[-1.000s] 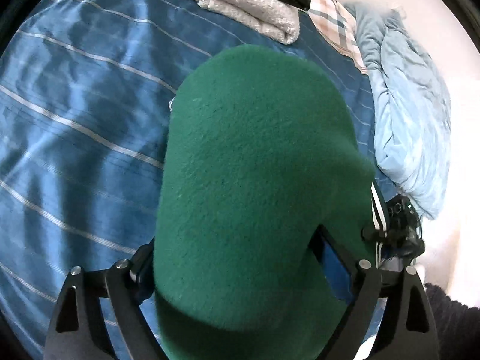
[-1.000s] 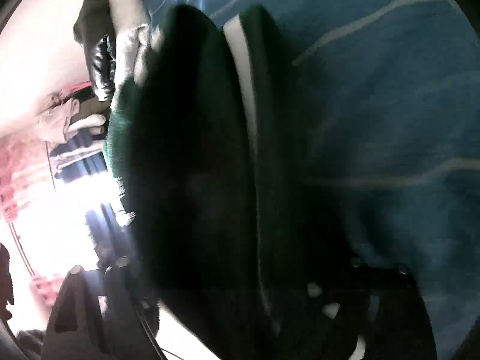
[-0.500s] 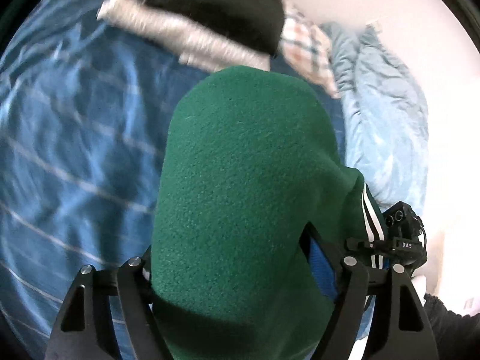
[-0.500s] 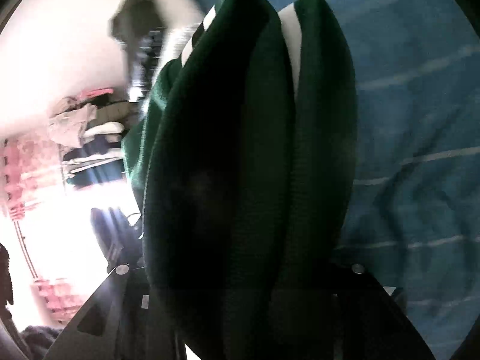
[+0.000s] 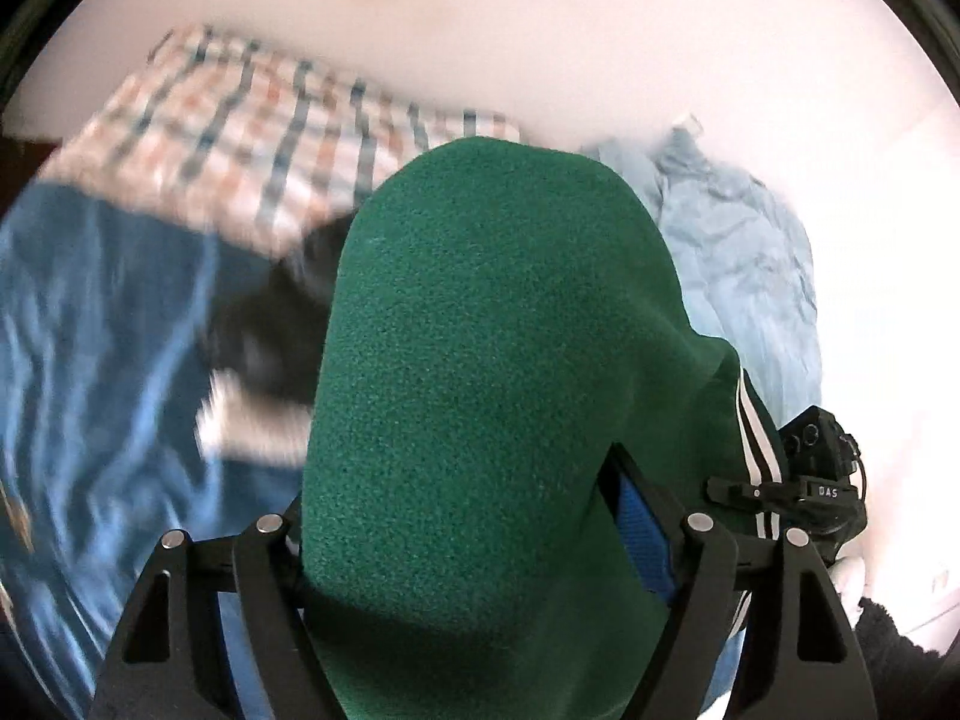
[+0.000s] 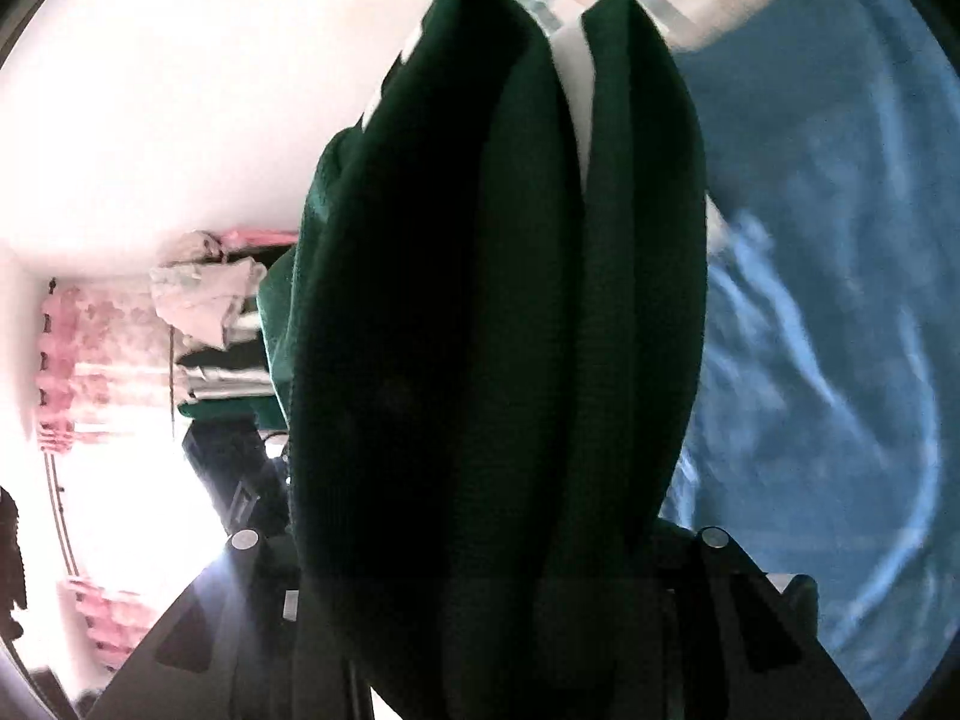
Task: Fold large clothes
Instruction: 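Grasp the folded bundle with both grippers and lift it toward the pillow end, then lower the folded jacket onto the white garment and open both grippers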
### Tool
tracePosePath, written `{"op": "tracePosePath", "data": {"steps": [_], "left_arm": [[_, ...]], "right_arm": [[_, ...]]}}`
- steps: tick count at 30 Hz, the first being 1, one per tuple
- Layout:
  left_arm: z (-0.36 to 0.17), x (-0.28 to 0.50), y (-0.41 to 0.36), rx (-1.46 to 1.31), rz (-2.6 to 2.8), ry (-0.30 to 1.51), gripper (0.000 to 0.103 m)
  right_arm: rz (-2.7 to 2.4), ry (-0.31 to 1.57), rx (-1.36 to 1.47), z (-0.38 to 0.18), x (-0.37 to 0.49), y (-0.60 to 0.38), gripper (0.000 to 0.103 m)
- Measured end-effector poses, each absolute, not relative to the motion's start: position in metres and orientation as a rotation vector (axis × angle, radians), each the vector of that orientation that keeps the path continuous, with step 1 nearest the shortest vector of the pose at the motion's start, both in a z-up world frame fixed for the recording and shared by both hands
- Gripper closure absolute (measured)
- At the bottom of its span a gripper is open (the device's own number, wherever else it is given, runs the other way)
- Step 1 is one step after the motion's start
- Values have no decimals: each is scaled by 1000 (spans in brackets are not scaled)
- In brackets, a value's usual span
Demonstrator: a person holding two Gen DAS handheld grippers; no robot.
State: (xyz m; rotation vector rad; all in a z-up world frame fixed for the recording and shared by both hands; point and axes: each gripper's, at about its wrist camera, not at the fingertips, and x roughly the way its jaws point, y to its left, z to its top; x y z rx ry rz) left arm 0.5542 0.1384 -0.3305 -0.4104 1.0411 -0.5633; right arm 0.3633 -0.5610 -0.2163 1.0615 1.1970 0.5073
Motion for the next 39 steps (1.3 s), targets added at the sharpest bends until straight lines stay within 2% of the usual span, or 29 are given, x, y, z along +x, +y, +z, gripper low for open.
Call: {"op": "tracePosePath", "data": {"steps": [3,6,11,13,16,20,23,25,27,31,33,39], "left_arm": [[-326,613,149,-397,-542,1025,27],[-343,670,152,-399,-526,1033,27],[-413,741,151,-374,-486,1117,27],[-449,757,148,-333,-469,1159,26],[-471,764,154,-337,-451,1160,21],[-463,766,151,-318,-447,1163,18],[-448,763,147,-253,-370,1161,11],[-436,753,141,-174,-312,1137,7],[-427,745,136,-108,-255,1105,4],[-402,713,123,-6,-134,1049,4],[-392,698,120,15,-104,1035,4],[-346,621,105,70,-50,1001,4]], "right_arm": [[513,1191,1049,-209,431,-557,66],[483,1212,1036,-218,501,-546,66],[403,1313,998,-264,597,-521,66],[367,1351,953,-287,617,-519,66],[350,1372,950,-306,632,-520,65],[315,1394,867,-297,635,-521,54],[213,1405,725,-283,634,-517,28],[155,1396,641,-265,628,-507,24],[66,1370,548,-245,622,-500,14],[-133,1296,264,-193,601,-468,11],[-205,1260,143,-185,572,-465,10],[-282,1220,28,-132,479,-426,9]]}}
